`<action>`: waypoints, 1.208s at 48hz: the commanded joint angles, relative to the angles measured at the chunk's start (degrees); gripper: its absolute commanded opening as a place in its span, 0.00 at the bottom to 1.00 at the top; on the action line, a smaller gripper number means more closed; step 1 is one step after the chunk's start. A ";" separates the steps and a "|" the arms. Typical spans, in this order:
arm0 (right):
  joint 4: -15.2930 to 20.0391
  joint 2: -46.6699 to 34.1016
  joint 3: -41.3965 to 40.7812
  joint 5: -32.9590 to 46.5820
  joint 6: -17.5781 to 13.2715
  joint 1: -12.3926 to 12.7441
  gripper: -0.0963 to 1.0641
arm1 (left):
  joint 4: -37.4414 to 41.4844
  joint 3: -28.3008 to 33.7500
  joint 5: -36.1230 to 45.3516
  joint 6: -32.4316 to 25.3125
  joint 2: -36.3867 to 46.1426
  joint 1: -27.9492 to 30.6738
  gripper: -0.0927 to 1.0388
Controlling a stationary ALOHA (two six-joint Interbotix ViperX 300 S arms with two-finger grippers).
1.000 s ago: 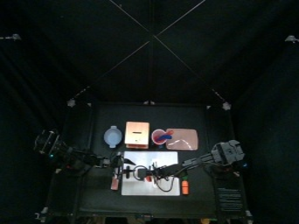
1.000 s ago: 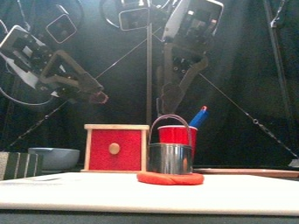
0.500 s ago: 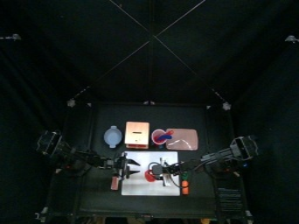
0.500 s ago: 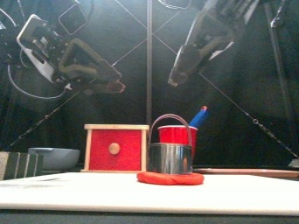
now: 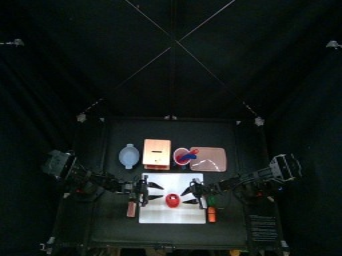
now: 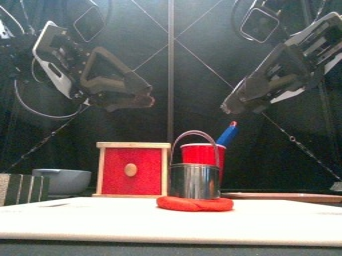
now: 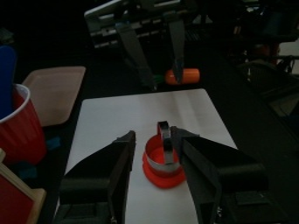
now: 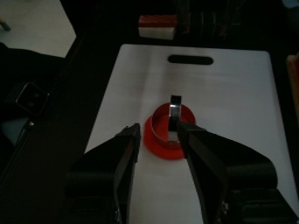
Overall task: Get the cutter from the drawer then cut the dough then place the extra dough in the bowl
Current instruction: Cut the dough
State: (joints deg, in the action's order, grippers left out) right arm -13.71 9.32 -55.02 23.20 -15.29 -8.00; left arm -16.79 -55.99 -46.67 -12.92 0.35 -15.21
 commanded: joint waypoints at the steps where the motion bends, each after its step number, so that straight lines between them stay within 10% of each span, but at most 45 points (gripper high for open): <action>1: 3.69 -2.11 0.00 6.86 3.34 0.62 0.75 | -0.09 1.58 -4.48 0.09 -2.72 -1.14 0.77; 23: 31.38 -13.62 -2.02 28.21 20.92 -8.44 0.75 | -1.23 5.10 -6.94 0.00 -10.28 -2.72 0.77; 33: 34.80 -14.33 -2.02 30.23 21.71 -11.51 0.75 | -1.76 5.80 -6.94 0.09 -10.99 -2.64 0.77; 58: 33.22 -16.52 -1.67 30.32 23.29 -8.79 0.75 | -2.64 7.82 -4.92 0.09 -13.89 -2.29 0.77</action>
State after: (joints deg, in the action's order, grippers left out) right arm 20.39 -7.73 -57.39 53.00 8.17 -18.02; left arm -19.07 -49.48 -51.94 -12.83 -13.80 -17.58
